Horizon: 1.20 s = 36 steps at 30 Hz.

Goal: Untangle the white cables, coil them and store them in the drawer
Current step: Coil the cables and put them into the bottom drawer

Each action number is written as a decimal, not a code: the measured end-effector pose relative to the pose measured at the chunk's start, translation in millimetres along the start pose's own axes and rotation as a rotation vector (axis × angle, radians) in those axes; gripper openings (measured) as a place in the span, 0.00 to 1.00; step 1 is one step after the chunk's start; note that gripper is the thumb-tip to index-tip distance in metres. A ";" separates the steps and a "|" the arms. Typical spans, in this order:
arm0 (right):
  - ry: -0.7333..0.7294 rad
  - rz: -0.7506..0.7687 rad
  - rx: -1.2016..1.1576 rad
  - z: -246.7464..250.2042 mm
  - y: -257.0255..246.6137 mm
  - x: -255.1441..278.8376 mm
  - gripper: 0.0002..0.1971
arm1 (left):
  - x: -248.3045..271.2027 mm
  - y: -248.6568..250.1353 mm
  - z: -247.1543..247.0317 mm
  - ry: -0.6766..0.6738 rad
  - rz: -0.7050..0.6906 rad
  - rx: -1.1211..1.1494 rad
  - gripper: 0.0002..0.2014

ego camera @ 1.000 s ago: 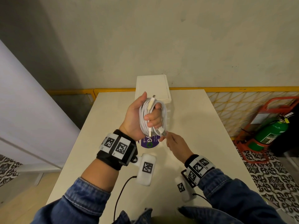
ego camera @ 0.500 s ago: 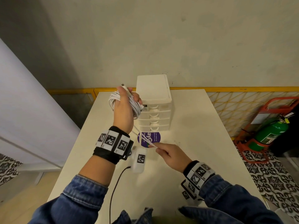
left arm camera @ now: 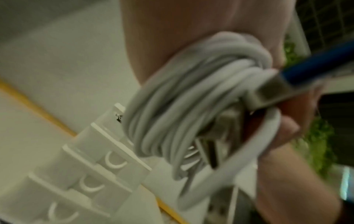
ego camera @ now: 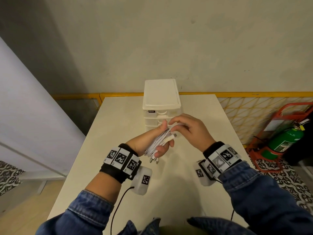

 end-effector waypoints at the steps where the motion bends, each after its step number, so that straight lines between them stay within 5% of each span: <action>1: 0.035 -0.014 -0.021 1.7 6.9 2.2 0.10 | 1.1 2.5 -3.9 -0.056 -0.022 0.046 0.34; 6: 0.066 -0.099 -0.099 -7.9 17.7 13.3 0.15 | 0.5 15.9 -14.3 -0.161 -0.102 0.195 0.18; 16: 0.129 -0.411 -0.536 -36.0 14.0 21.8 0.09 | 4.5 35.1 -19.8 -0.204 -0.296 0.350 0.19; 19: 0.224 -0.531 -0.820 -44.5 8.0 24.4 0.14 | 4.7 35.9 -19.4 -0.226 -0.339 0.428 0.13; 25: 0.227 -0.685 -1.017 -54.8 2.0 27.5 0.17 | 6.4 38.7 -19.7 -0.276 -0.434 0.573 0.10; 31: 0.129 -0.572 -1.055 -50.8 -10.1 16.8 0.40 | 3.4 34.0 -2.0 -0.101 -0.428 0.597 0.09; 36: 0.151 -0.525 -0.865 -47.8 -6.3 14.3 0.37 | -0.4 19.2 9.6 0.144 -0.337 0.430 0.19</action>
Point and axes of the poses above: each hand's wrist, its own x-axis away from the middle knuckle, its own z-axis out of the back of the hand, y = z × x, the point moved 6 cm from there along -x, towards the middle knuckle, and after that the axes turned 9 degrees about z, right-handed, at the moved point
